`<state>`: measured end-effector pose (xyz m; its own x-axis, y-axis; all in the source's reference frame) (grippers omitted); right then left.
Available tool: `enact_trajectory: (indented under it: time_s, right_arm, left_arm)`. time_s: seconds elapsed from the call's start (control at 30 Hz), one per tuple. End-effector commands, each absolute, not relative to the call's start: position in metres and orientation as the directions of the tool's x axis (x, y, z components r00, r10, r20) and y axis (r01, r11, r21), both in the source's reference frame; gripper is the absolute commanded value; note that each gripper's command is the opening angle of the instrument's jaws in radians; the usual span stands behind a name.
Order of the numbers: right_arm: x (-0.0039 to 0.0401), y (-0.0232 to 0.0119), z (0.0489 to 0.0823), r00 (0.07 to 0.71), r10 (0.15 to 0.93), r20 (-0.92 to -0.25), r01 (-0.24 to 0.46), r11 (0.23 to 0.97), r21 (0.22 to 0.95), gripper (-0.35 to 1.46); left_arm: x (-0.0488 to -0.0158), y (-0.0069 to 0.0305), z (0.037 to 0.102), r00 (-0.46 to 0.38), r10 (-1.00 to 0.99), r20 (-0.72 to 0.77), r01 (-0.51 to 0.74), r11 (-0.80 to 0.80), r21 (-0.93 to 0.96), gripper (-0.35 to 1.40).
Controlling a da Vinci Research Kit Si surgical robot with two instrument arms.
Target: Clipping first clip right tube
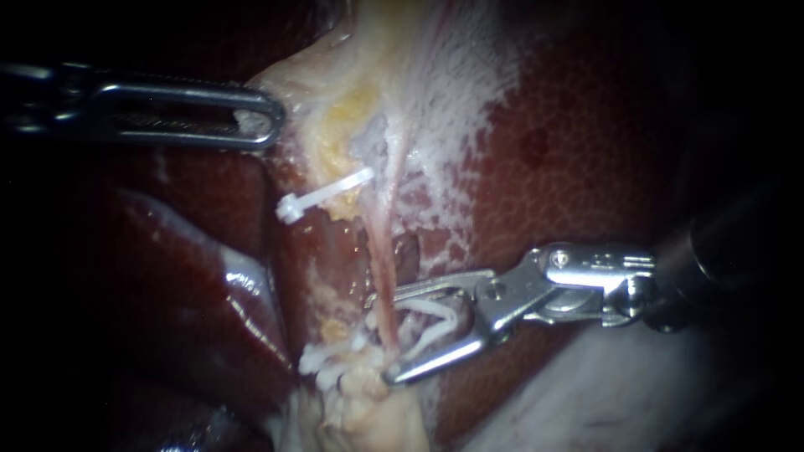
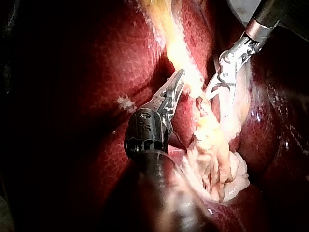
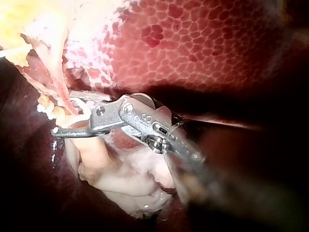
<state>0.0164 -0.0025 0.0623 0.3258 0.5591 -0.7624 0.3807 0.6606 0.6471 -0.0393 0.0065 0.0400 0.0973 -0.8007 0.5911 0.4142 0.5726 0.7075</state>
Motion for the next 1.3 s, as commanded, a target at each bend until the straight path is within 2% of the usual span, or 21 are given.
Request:
enact_trajectory:
  time_s: [0.03,0.33,0.77,1.07,1.2,1.3]
  right_arm:
    - [0.0164,-0.0023,0.0619,0.322,0.561,-0.762,0.385,0.658,0.647,0.46]
    - [0.0166,-0.0024,0.0611,0.331,0.565,-0.756,0.439,0.617,0.653,0.42]
    - [0.0171,-0.0036,0.0619,0.345,0.57,-0.746,0.441,0.603,0.665,0.38]
    - [0.0169,-0.004,0.0622,0.356,0.581,-0.732,0.436,0.59,0.68,0.29]
    - [0.0169,-0.004,0.0622,0.361,0.588,-0.724,0.432,0.583,0.689,0.19]
    - [0.0167,-0.004,0.0623,0.366,0.594,-0.716,0.428,0.576,0.696,-0.07]
  left_arm:
    - [-0.0393,0.0065,0.04,0.097,-0.8,0.592,0.414,0.573,0.708,-0.35]
    - [-0.0394,0.0064,0.0401,0.097,-0.8,0.592,0.414,0.573,0.707,-0.35]
    - [-0.0395,0.0063,0.0402,0.097,-0.8,0.592,0.412,0.574,0.707,-0.35]
    - [-0.0395,0.0063,0.0402,0.097,-0.8,0.593,0.413,0.574,0.707,-0.35]
    - [-0.0395,0.0063,0.0402,0.097,-0.8,0.593,0.413,0.574,0.707,-0.35]
    - [-0.0395,0.0063,0.0402,0.097,-0.8,0.593,0.413,0.574,0.707,-0.35]
